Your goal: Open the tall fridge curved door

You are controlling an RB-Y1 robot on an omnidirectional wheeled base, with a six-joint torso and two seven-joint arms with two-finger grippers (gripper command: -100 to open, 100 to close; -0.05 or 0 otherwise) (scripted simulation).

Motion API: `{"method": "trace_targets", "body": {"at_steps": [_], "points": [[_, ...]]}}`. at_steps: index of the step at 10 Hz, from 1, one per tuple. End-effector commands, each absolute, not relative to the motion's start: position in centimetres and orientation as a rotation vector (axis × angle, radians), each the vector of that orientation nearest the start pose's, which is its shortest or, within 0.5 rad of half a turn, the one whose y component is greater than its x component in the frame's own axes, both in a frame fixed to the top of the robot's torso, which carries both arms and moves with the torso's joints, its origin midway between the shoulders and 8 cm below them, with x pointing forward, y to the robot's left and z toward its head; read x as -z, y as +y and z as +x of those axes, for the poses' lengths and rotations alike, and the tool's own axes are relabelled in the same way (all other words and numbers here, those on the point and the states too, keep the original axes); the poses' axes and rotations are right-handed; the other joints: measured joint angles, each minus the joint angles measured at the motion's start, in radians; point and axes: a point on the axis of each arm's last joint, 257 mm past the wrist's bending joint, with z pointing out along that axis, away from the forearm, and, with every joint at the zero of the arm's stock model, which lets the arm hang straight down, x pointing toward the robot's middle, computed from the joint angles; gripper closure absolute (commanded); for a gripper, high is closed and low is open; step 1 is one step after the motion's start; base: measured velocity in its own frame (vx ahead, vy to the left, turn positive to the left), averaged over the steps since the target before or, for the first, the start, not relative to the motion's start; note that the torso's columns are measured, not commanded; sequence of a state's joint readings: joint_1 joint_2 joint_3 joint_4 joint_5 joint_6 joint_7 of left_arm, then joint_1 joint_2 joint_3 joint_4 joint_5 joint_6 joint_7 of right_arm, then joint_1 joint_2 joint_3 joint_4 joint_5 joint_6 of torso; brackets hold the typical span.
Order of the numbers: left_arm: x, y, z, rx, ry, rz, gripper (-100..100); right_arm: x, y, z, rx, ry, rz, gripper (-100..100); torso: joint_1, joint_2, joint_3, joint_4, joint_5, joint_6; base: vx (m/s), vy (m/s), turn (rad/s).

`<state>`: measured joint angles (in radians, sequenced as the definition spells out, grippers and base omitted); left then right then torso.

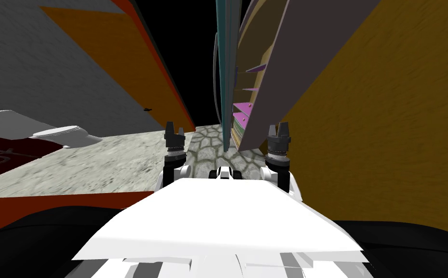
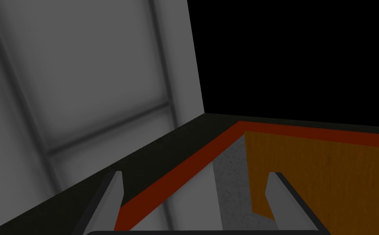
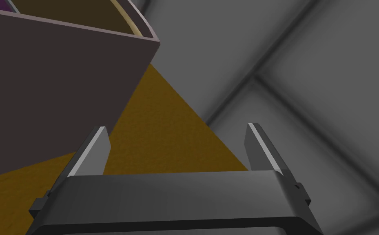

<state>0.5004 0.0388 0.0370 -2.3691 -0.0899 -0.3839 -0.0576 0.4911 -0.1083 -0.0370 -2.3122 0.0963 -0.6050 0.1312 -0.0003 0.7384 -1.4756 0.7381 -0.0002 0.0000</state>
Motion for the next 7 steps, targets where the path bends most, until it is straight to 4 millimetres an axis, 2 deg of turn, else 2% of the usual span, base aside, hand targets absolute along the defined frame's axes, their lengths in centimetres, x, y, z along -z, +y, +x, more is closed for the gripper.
{"method": "trace_targets", "body": {"at_steps": [1, 7], "points": [[-4.1, 27.8, 34.5, 1.142, 0.719, -0.570, 0, -5.0, -25.1, 32.1, -1.063, 0.693, 0.281, -100, 0.001, -0.001, 0.000, 0.000, 0.000, 0.000, 0.063, 0.040, -0.031], [-4.1, 27.8, 34.5, 1.142, 0.719, -0.570, 0, -2.9, -23.8, 32.2, -0.906, 0.733, 0.141, -100, 0.001, -0.002, -0.001, 0.000, 0.000, 0.000, 0.071, 0.045, -0.041]]}}
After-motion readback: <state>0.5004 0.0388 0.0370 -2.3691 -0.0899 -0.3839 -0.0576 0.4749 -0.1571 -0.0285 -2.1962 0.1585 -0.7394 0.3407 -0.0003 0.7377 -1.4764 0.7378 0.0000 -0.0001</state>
